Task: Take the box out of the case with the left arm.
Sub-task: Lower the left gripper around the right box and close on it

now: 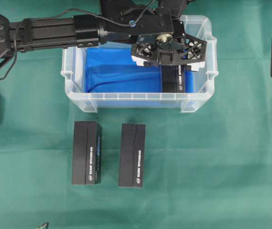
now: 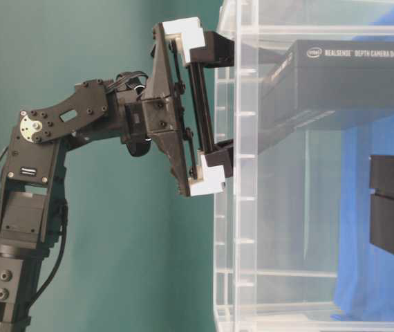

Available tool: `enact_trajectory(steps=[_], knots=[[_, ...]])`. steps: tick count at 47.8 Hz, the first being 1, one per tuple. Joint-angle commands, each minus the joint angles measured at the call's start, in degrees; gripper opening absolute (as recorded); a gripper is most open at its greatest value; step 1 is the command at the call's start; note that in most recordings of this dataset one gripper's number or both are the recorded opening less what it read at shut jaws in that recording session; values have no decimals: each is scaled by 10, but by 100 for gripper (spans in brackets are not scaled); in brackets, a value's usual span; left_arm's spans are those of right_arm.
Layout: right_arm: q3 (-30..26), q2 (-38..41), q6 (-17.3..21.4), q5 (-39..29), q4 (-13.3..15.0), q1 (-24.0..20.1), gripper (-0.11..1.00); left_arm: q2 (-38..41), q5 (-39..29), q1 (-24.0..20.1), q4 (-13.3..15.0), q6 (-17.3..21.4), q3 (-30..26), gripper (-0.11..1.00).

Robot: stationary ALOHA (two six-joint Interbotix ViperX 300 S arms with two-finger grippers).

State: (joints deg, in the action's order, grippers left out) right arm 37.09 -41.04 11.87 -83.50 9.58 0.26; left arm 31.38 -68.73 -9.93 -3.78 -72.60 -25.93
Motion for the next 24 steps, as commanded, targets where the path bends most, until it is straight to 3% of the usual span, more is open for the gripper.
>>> enact_trajectory(steps=[1, 24], knots=[[-5, 0, 1, 2, -1, 1, 0, -12, 4, -3, 0, 0, -4, 84], [-5, -1, 0, 1, -1, 1, 0, -11, 18, -4, 1, -11, 13, 84]])
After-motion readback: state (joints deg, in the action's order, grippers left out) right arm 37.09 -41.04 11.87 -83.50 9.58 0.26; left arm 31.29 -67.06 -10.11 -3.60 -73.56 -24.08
